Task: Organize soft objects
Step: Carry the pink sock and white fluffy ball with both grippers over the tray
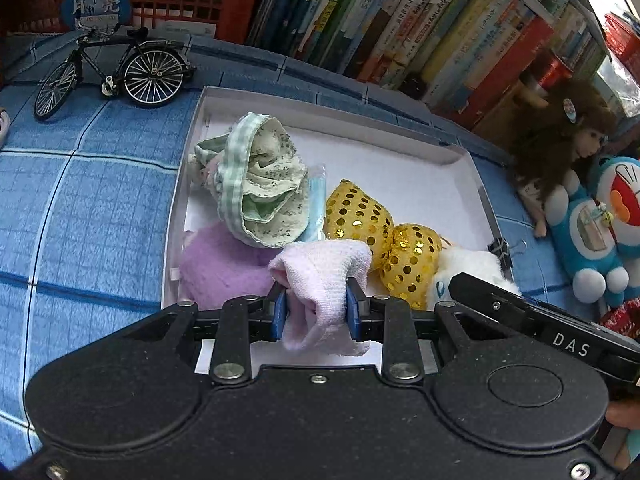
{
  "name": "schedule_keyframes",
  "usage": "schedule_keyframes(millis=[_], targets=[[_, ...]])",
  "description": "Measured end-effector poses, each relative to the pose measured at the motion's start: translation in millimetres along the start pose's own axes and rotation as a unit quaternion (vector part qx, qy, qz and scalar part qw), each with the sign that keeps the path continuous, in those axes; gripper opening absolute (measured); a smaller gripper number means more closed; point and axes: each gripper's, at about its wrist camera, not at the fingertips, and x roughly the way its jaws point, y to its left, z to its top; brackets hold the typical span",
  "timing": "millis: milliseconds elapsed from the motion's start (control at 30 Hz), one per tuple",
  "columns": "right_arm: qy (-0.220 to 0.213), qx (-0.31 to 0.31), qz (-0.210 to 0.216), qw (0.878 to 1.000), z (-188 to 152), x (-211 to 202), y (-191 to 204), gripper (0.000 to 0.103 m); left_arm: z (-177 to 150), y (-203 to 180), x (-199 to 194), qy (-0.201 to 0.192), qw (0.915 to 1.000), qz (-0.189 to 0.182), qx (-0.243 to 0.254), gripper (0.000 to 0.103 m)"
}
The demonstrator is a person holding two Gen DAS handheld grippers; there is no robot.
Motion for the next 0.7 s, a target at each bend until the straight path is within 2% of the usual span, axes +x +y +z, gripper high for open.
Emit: schedule_keyframes(millis=[433, 700], targets=[[-0.016, -0.017, -0.011, 1.0, 11, 15, 6, 0.064, 16, 3, 13, -0.009, 0.9999, 0.012, -0.006, 0.028], [-0.011, -0.059, -0.025, 0.998, 3, 13, 14, 0.064, 11, -1, 15, -0.011, 0.9997, 0.018, 0.01, 0.03]])
